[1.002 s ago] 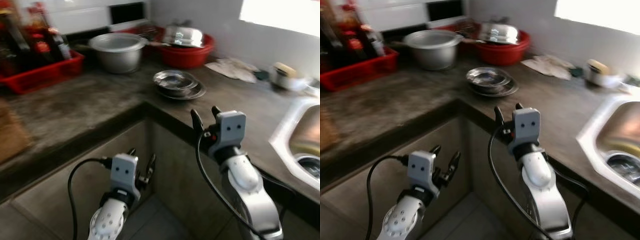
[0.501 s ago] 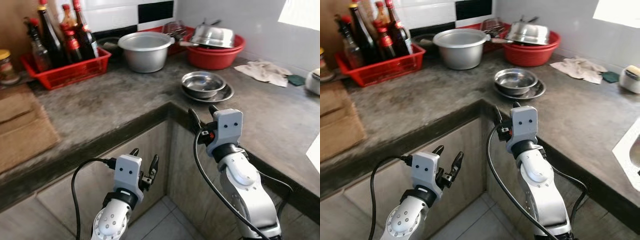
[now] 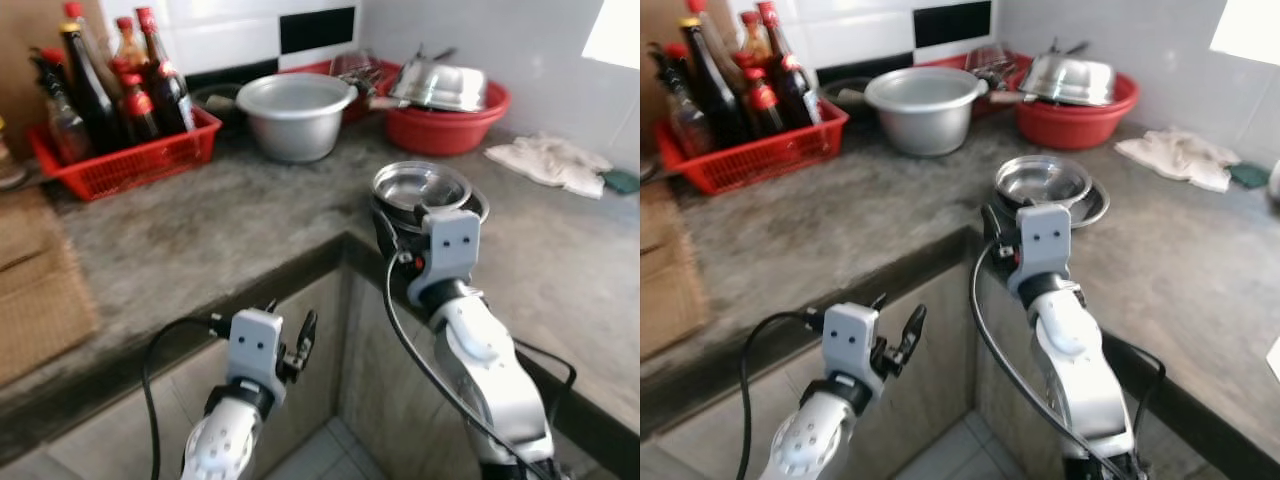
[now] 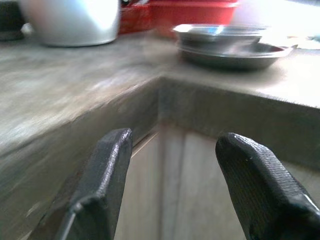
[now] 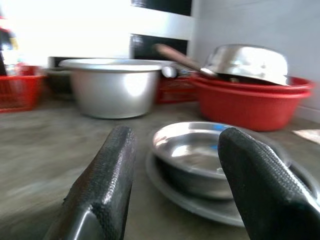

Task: Kitchen organization

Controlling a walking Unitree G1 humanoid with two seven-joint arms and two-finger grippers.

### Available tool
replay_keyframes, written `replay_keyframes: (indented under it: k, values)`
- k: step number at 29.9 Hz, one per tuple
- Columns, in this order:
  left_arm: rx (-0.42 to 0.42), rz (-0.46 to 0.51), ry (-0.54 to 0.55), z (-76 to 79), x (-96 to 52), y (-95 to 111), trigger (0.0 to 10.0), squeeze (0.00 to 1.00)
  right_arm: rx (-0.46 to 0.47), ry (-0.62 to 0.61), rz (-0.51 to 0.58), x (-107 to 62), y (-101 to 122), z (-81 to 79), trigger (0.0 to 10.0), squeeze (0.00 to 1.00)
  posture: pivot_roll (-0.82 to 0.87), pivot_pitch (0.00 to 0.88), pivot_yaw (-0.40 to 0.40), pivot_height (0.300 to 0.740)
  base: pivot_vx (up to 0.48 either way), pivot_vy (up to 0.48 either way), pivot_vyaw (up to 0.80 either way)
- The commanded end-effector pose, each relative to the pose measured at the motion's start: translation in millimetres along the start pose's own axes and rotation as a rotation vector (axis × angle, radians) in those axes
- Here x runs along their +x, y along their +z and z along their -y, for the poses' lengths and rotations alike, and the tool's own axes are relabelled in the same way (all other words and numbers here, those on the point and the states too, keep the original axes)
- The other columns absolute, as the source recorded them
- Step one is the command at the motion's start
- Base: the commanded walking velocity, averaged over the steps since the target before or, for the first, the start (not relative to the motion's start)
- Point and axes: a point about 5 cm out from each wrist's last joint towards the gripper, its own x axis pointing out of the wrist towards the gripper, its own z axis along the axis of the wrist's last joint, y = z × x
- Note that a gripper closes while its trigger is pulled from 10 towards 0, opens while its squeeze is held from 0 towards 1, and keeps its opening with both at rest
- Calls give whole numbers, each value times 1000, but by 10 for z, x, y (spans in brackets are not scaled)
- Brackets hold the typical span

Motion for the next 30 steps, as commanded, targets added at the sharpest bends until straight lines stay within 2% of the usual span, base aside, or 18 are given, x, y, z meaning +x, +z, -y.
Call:
replay_keyframes:
  k: [1,3,10,16,19,22,25,27,29,30]
  values:
    - [17,4,21,-66,-18,9,10000,0,21,22,30,53,79,-69,10000,0,53,55,-45,740,405,0,0]
    - [15,5,26,-74,-14,13,10000,0,16,16,31,71,87,-48,10000,0,55,59,-47,740,322,0,0]
    - [12,-3,34,-96,5,10,10000,0,-7,-29,11,128,88,72,10000,0,55,67,-46,740,0,0,-800]
    - [12,-7,29,-94,7,5,10000,0,-6,-61,-23,173,76,135,10000,0,53,69,-45,740,0,0,0]
    - [14,-6,27,-92,10,6,10000,0,-19,-58,-36,197,73,151,10000,0,51,71,-45,740,0,0,-800]
    - [15,-7,29,-88,9,6,10000,0,14,-67,-83,234,49,179,10000,0,51,71,-45,740,0,0,-267]
    - [15,-7,27,-75,13,6,10000,0,49,-124,-168,339,10,295,10000,0,51,72,-47,740,0,0,0]
    - [15,-7,26,-72,9,6,10000,0,14,-202,-220,393,-7,382,10000,0,51,72,-47,740,0,0,0]
    - [17,2,16,-59,4,15,10000,0,-5,-230,-225,450,31,432,10000,0,52,72,-49,740,0,0,0]
    - [28,12,0,-39,1,29,10000,0,41,-238,-220,488,77,468,10000,0,52,73,-51,740,0,0,0]
